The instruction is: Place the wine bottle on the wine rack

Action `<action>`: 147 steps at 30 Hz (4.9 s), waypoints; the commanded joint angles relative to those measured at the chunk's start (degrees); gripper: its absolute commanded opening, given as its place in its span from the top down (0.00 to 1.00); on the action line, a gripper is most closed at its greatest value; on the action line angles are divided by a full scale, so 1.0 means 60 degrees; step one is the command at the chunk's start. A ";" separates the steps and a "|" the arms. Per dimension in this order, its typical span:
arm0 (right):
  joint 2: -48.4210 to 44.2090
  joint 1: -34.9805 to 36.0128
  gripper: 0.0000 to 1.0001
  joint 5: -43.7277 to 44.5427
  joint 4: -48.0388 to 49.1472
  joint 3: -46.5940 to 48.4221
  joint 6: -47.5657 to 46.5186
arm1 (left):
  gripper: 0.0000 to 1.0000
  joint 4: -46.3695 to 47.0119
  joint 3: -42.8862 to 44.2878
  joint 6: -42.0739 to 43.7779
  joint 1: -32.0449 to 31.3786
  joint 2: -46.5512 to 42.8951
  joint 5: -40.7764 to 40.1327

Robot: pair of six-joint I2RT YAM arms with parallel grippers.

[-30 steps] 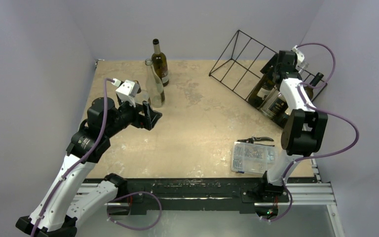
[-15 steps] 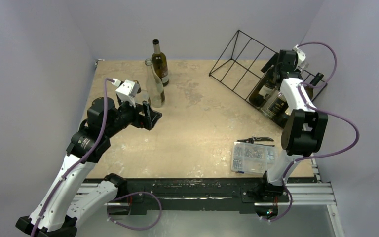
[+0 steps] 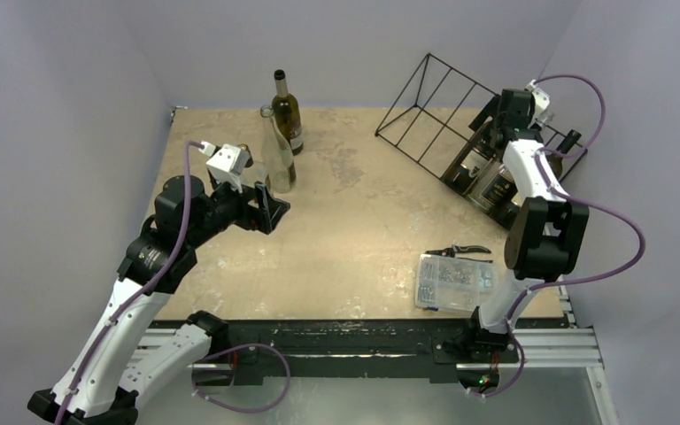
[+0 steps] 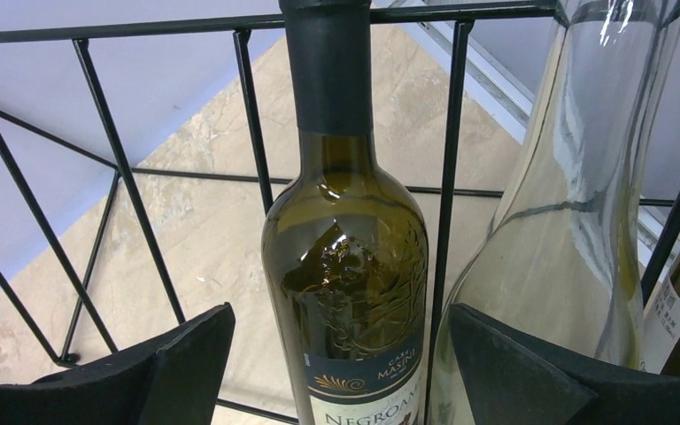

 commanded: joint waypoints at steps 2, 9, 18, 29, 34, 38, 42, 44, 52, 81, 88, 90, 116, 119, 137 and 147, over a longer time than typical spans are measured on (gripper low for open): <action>-0.0899 0.0014 0.05 0.0130 0.0143 -0.0069 -0.0167 | 0.17 0.0149 0.0326 0.0032 -0.0072 -0.0213 -0.0003; -0.1436 0.0363 0.05 0.0302 -0.0222 -0.0339 -0.0259 | 0.17 0.0207 0.0294 -0.0056 -0.0072 -0.0306 0.0127; -0.2353 0.1446 0.05 0.0451 0.0067 -0.1543 -0.0530 | 0.17 0.0227 0.0247 -0.0034 -0.0072 -0.0153 -0.0053; -0.3620 0.3341 0.05 -0.0249 0.0659 -0.3083 -0.0301 | 0.17 0.0312 0.0010 0.0123 -0.0072 -0.0047 -0.1032; -0.4278 0.4325 0.05 -0.0385 0.1323 -0.4082 0.0081 | 0.17 0.0404 -0.0155 0.0184 -0.0072 -0.0015 -0.1590; -0.4521 0.4900 0.05 -0.1070 0.1625 -0.4713 0.0631 | 0.18 0.0521 -0.0350 0.0161 -0.0072 -0.0046 -0.2526; -0.4849 0.5549 0.01 -0.1574 0.2393 -0.5436 0.0904 | 0.18 0.0677 -0.0634 0.0059 -0.0063 -0.0256 -0.3647; -0.5006 0.5862 0.01 -0.1842 0.2644 -0.5646 0.0939 | 0.18 0.0849 -0.0843 0.0113 -0.0072 -0.0427 -0.4170; -0.6630 0.6314 0.01 -0.1961 0.2497 -0.6492 -0.0404 | 0.07 0.0476 -0.0605 -0.0279 0.0003 -0.0182 -0.6165; -0.9030 0.6311 0.01 -0.3134 0.2917 -0.8233 -0.1088 | 0.36 0.0968 0.2270 -0.0232 0.1437 0.5088 -0.5069; -0.8809 0.6309 0.01 -0.3100 0.3205 -0.8260 -0.1153 | 0.65 0.1157 0.2098 0.0240 0.1429 0.5187 -0.5201; -0.8567 0.6304 0.01 -0.3067 0.3128 -0.8124 -0.1222 | 0.72 0.1120 0.2081 0.0304 0.1411 0.5193 -0.5143; -0.6773 0.6351 0.01 -0.4917 0.3693 -0.7538 -0.0445 | 1.00 0.0957 0.1945 0.0422 0.0807 0.4010 -0.1893; -0.6607 0.6412 0.01 -0.5253 0.3847 -0.7442 -0.0377 | 1.00 0.0954 0.2008 0.0430 0.0800 0.3986 -0.0997; -0.7880 0.7062 0.01 -0.5723 0.3797 -0.7589 -0.1724 | 1.00 0.1639 0.2285 -0.0520 0.0573 0.4736 0.3935; -0.7532 0.7059 0.01 -0.7261 0.3096 -0.6921 -0.2820 | 1.00 0.1700 0.2480 -0.0308 0.0260 0.5234 0.5698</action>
